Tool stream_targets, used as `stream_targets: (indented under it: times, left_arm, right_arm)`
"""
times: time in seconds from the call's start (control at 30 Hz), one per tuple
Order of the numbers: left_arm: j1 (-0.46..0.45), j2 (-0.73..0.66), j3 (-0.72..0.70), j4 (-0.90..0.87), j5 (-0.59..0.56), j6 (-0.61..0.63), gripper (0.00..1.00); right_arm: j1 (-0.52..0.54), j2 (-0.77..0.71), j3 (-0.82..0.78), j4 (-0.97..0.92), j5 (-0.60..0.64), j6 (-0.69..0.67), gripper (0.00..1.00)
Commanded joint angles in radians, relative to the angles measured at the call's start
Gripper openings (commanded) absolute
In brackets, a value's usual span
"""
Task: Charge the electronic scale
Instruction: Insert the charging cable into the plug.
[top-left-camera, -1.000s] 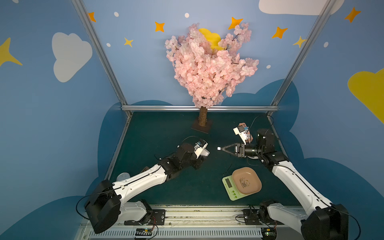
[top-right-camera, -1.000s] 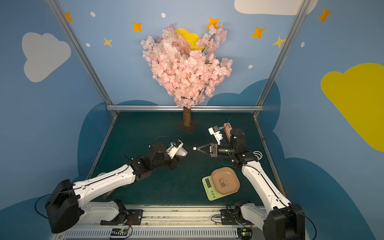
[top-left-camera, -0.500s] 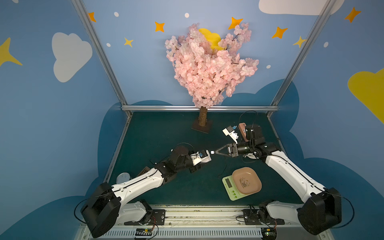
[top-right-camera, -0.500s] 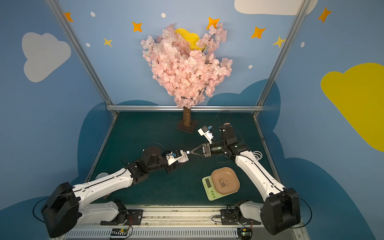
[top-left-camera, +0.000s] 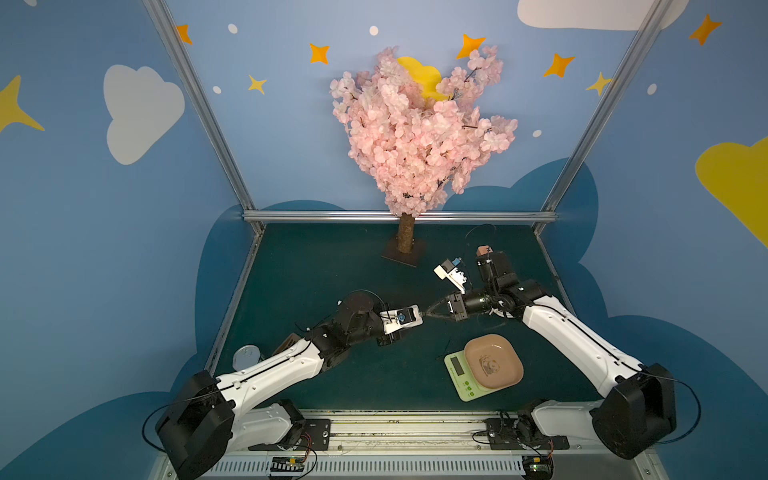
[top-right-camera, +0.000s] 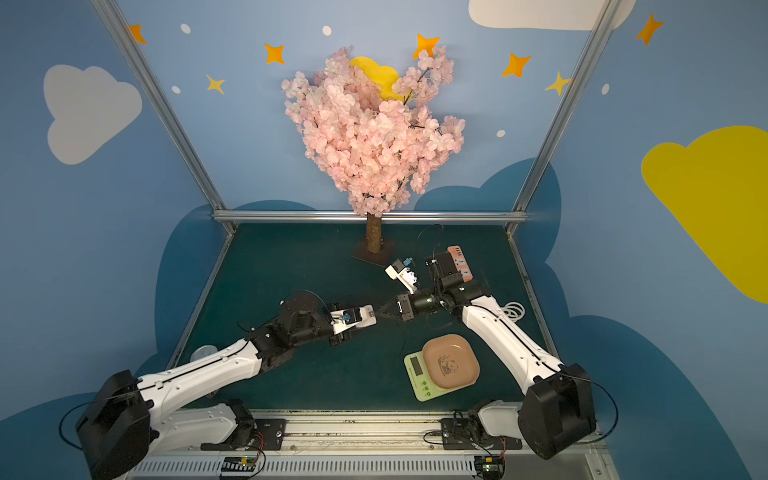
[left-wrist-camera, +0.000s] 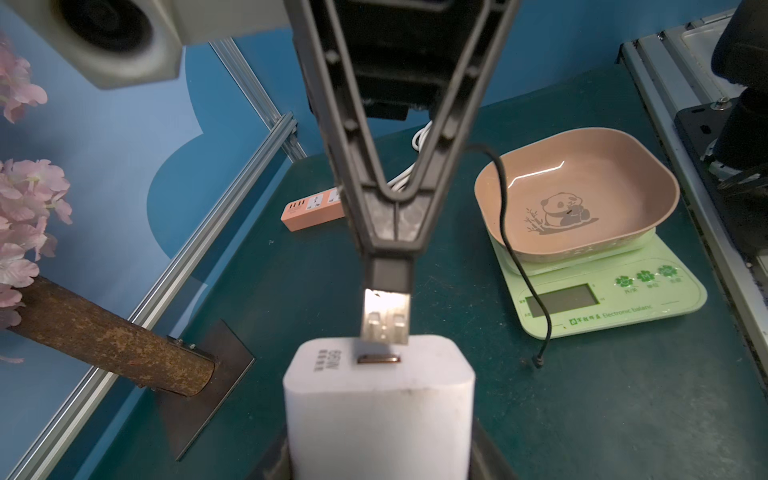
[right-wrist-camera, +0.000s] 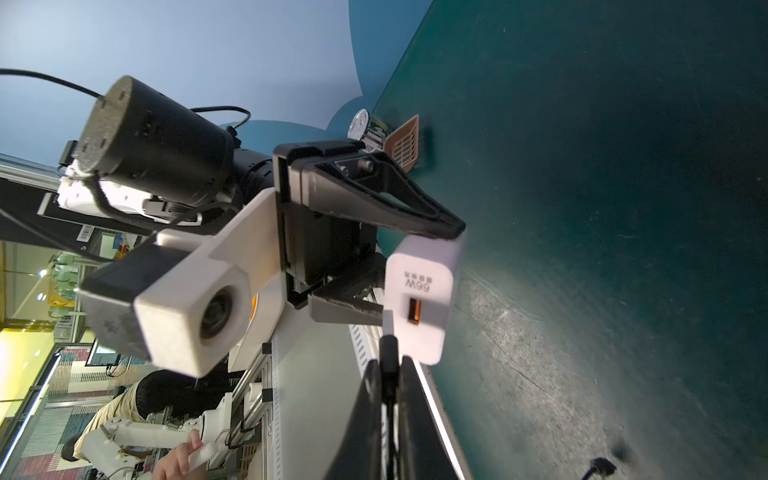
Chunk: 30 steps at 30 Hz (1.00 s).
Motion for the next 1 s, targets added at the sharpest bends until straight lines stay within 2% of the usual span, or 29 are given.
stream_targets:
  times: [0.0, 0.8, 0.97]
  left_arm:
    - [0.003, -0.019, 0.006, 0.019, 0.023, 0.012, 0.34]
    - [-0.024, -0.015, 0.009, 0.022, 0.018, 0.033, 0.34]
    - [-0.030, -0.011, 0.011, 0.025, -0.041, 0.045, 0.34]
  right_arm:
    - [0.012, 0.010, 0.036, -0.053, 0.039, -0.035, 0.00]
    - [0.032, 0.021, 0.061, -0.061, 0.078, 0.032, 0.00]
    - [0.035, 0.022, 0.063, -0.073, 0.111, 0.038, 0.00]
